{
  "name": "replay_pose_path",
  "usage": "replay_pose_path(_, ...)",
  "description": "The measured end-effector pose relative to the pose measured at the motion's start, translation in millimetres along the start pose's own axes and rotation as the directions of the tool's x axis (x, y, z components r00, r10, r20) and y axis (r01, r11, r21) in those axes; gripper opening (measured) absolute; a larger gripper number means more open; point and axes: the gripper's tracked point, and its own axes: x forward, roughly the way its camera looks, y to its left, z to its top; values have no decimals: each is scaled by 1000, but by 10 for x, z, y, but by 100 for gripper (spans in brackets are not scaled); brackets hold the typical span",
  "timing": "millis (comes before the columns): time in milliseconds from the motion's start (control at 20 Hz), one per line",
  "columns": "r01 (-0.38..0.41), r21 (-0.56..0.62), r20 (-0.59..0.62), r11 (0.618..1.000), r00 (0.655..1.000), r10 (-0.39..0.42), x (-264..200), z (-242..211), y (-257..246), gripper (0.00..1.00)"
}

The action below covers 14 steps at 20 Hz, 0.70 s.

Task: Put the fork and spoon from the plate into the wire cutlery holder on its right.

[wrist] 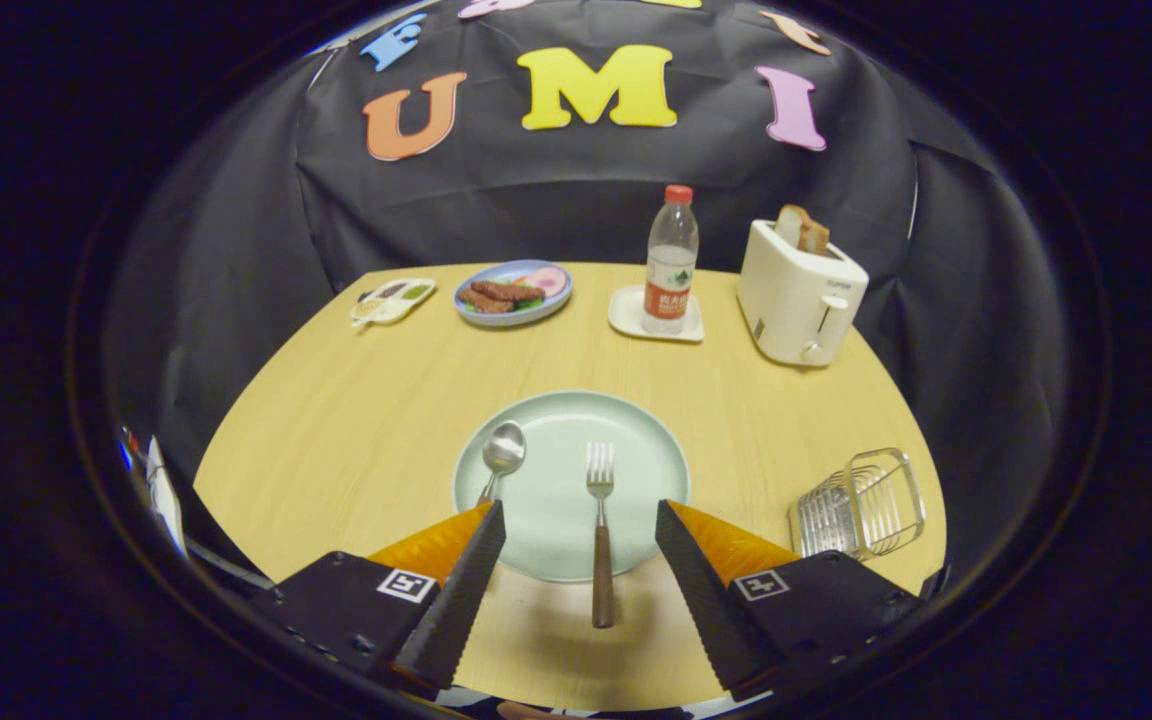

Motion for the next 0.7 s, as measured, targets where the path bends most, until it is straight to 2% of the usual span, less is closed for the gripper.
replay_pose_path(100,28,4,-37,1000,999,-27,208,-35,-55,85)
replay_pose_path(150,34,12,-71,999,997,-33,306,-82,-63,75)
replay_pose_path(350,90,51,-176,995,981,-80,618,-281,-117,61)
replay_pose_path(400,123,53,-187,991,976,-111,645,-334,-182,47)
replay_pose_path(450,115,64,-196,991,975,-100,666,-358,-168,33)
replay_pose_path(600,103,52,-222,993,971,-89,717,-494,-146,31)
replay_pose_path(700,90,46,-213,995,974,-79,640,-474,-146,11)
